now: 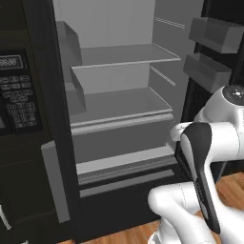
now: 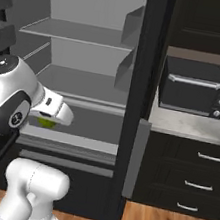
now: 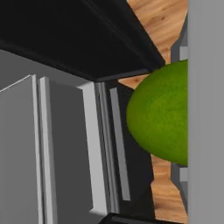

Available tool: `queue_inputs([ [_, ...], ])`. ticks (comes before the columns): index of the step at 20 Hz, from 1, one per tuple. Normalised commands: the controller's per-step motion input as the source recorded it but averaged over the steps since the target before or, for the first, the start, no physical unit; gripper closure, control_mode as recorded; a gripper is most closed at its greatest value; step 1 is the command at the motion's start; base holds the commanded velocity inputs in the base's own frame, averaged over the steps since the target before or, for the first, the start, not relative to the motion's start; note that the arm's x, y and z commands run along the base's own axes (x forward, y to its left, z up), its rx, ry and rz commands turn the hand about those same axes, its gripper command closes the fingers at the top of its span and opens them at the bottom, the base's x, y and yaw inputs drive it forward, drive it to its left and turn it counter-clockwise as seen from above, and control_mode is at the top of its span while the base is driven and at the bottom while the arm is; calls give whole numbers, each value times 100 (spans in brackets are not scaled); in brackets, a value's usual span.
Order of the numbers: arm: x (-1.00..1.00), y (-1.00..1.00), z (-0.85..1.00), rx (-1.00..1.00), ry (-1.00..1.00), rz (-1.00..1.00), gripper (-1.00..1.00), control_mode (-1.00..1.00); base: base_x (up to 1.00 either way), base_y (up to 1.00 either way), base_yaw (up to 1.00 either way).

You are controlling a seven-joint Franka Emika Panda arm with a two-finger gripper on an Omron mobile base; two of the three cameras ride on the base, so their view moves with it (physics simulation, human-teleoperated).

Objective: Grab the limes from the fridge, place them in the blender, close the lid, and turn on the blender to create a marinade.

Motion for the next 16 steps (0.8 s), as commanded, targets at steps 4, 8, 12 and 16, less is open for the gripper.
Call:
queue_inputs([
  [4,0,0,0,0,0,0,100,100,-100,-55,-5],
  [8,0,0,0,0,0,0,100,100,-99,-84,-24],
  [12,0,0,0,0,0,0,100,100,-57,-99,-36],
  [16,0,0,0,0,0,0,100,100,-10,-100,-44],
])
